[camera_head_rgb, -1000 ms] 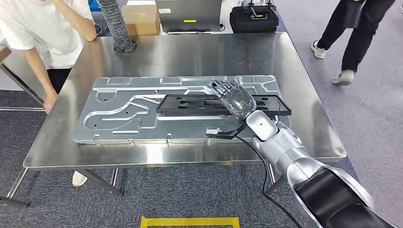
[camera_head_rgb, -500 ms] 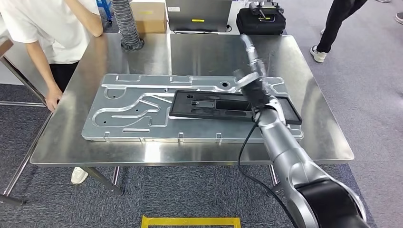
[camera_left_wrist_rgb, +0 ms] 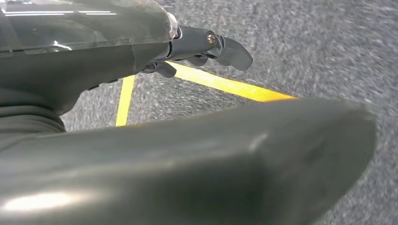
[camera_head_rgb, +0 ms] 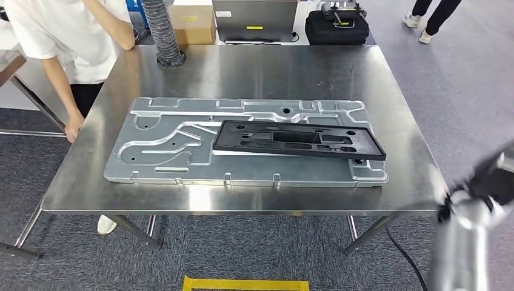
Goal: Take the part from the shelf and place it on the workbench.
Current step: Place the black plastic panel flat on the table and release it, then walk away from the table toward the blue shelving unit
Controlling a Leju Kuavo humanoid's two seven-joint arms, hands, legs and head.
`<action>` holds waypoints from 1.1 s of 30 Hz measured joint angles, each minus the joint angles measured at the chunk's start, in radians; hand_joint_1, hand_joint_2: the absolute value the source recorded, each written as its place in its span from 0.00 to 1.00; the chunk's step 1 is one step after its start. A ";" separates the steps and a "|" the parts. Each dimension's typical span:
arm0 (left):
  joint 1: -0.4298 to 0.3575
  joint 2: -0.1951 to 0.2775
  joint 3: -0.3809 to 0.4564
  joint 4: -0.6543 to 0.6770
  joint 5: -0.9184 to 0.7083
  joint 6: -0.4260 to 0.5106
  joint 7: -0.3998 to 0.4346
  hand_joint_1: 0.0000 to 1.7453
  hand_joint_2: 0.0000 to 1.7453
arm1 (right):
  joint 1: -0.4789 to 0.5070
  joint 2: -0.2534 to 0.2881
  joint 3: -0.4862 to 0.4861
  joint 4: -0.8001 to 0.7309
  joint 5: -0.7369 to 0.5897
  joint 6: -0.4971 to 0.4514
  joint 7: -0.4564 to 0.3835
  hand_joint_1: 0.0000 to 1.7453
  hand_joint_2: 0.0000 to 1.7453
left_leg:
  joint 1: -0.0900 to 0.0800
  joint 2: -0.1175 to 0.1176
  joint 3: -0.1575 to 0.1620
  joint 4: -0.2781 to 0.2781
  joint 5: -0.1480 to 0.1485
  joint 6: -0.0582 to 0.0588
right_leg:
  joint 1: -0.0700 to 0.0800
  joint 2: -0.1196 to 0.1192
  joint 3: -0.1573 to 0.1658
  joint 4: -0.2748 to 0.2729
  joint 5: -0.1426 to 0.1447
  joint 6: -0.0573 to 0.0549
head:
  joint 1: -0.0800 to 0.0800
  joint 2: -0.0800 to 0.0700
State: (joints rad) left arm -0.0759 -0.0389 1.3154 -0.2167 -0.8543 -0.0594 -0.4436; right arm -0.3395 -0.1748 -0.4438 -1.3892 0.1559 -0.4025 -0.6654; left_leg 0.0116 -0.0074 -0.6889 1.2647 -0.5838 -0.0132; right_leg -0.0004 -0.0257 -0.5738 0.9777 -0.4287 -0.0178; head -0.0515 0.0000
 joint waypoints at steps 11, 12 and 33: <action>0.005 -0.002 0.045 0.000 -0.034 -0.009 -0.003 0.00 0.00 | 0.402 0.029 -0.397 0.190 0.357 -0.091 0.001 0.00 0.00 | -0.004 0.002 0.141 -0.260 0.122 0.040 | -0.007 0.016 -0.018 0.041 -0.026 0.046 | 0.000 0.000; 0.003 -0.003 0.046 0.000 -0.031 -0.009 -0.005 0.00 0.00 | 0.410 0.036 -0.424 0.226 0.376 -0.091 0.001 0.00 0.00 | -0.002 0.004 0.135 -0.263 0.129 0.047 | -0.010 0.018 -0.031 0.074 -0.058 0.051 | 0.000 0.000; 0.001 -0.019 0.022 0.000 -0.062 -0.022 0.016 0.00 0.00 | 0.351 0.119 -0.663 0.864 0.789 -0.149 0.178 0.00 0.00 | -0.005 0.007 0.030 0.028 0.018 -0.009 | 0.001 0.020 0.000 0.001 -0.006 -0.001 | -0.001 0.000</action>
State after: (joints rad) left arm -0.0746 -0.0580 1.3376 -0.2167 -0.9158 -0.0811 -0.4275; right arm 0.0118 -0.0556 -1.1067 -0.5252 0.9449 -0.5513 -0.4876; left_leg 0.0068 -0.0001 -0.6591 1.2926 -0.5657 -0.0223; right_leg 0.0005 -0.0056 -0.5734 0.9783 -0.4349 -0.0191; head -0.0526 -0.0001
